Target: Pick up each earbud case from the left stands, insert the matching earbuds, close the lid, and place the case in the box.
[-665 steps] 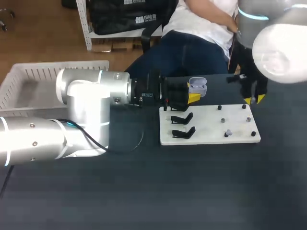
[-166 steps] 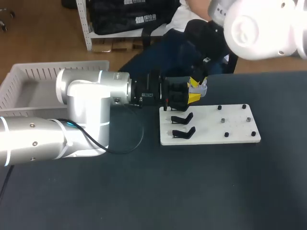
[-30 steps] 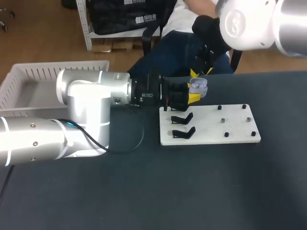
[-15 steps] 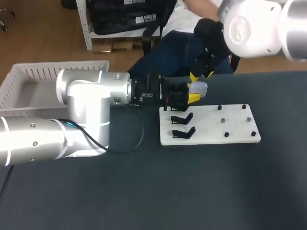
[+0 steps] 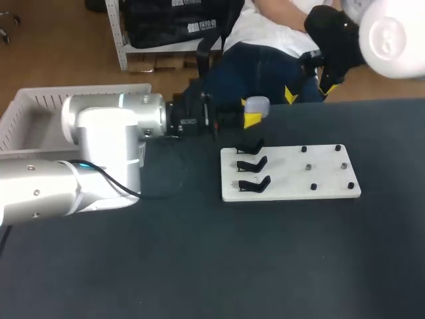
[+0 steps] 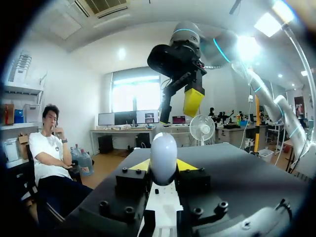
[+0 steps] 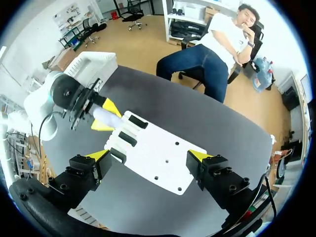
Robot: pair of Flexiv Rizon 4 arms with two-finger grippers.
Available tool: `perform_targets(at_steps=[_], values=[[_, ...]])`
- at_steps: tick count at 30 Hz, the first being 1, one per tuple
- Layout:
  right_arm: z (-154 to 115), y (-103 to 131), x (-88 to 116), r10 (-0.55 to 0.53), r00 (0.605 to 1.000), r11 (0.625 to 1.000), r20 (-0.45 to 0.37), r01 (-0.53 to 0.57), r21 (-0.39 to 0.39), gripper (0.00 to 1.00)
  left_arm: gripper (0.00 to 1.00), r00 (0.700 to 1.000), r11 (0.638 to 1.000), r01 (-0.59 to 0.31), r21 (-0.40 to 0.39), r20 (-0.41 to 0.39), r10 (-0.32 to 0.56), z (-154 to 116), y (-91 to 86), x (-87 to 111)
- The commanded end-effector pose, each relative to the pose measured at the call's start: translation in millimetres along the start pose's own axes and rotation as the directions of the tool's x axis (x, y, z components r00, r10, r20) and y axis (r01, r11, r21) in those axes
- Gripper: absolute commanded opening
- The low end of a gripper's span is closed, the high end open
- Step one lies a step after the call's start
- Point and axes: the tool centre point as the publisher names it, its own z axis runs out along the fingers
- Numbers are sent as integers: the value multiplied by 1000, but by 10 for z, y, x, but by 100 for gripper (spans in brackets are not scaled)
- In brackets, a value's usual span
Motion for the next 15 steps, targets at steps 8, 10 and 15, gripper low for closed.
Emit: perform_targets(at_steps=[8,10,15], values=[[-83,53,639,47,993,998,106,-50,33,100,0,994,964,-94,-247,-72,78,-1389,348,-294],[-79,86,686,43,993,998,113,-46,30,100,0,993,956,-110,-271,-77,92,-1638,453,-308],[-106,151,764,24,992,999,122,-28,33,100,0,988,924,-127,-360,-124,88,-2224,635,-234]])
